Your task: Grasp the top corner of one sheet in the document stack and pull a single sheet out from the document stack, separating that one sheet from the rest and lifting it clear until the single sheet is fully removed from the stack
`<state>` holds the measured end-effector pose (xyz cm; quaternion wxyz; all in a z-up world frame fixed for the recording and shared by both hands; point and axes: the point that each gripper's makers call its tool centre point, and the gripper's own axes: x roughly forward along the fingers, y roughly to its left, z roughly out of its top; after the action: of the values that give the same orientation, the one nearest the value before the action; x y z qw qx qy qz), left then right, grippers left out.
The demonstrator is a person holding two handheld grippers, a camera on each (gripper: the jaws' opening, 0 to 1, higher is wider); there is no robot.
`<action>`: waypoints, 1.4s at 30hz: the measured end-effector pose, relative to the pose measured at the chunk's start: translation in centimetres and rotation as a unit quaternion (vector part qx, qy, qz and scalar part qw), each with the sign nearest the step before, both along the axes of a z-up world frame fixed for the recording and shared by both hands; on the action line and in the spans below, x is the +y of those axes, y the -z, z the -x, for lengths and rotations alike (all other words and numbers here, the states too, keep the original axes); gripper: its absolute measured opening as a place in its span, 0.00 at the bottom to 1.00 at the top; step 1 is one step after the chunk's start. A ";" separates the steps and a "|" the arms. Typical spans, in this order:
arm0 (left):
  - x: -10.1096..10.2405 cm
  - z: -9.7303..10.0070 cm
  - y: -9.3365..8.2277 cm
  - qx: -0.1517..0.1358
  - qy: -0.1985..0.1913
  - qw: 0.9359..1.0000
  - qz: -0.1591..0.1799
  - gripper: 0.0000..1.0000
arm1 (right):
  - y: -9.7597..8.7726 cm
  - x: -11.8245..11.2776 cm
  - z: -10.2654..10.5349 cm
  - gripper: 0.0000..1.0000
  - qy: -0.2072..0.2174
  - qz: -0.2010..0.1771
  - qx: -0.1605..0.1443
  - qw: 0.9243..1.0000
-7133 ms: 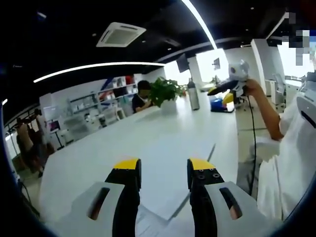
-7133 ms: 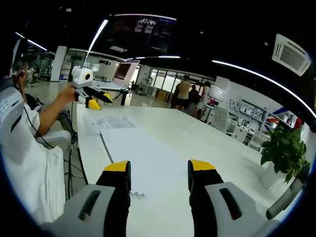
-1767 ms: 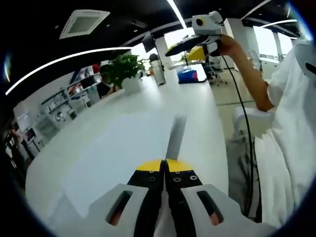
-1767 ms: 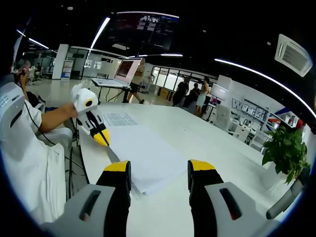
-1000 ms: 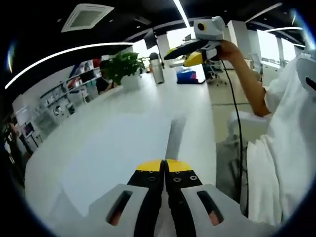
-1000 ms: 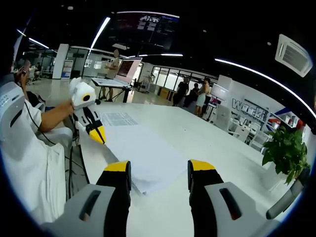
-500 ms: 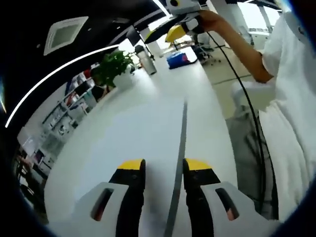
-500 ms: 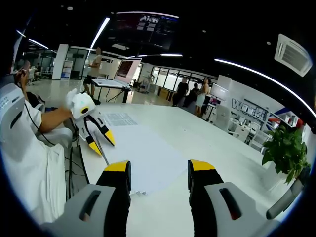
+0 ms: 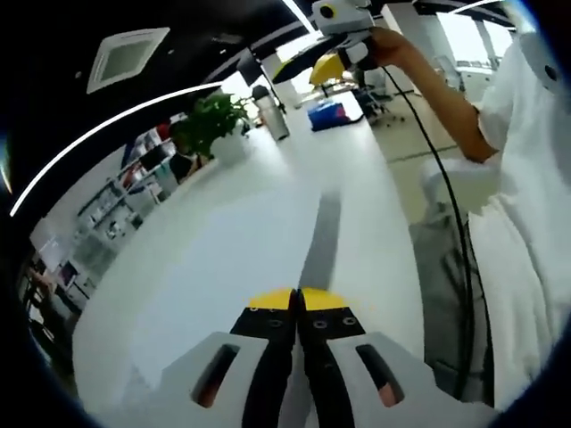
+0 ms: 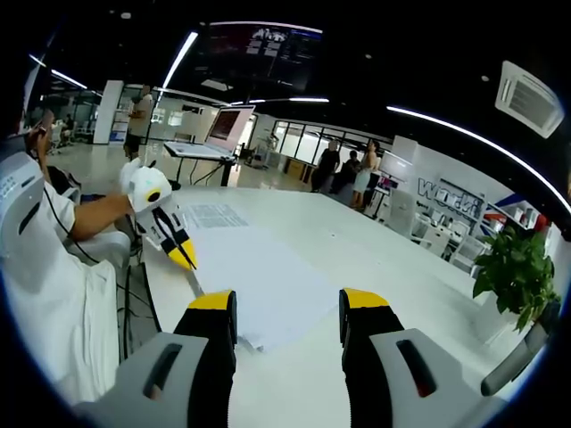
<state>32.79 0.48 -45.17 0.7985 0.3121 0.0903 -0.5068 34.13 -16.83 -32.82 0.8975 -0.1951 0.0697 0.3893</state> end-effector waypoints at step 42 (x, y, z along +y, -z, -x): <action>6.8 2.6 -11.3 0.130 -0.109 0.964 0.207 0.03 | 0.2 0.2 0.2 0.46 -0.004 0.005 0.000 1.000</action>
<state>30.17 7.25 -33.83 0.8774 0.0602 0.1200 -0.4606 33.90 -16.64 -32.98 0.8947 -0.2003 0.0708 0.3928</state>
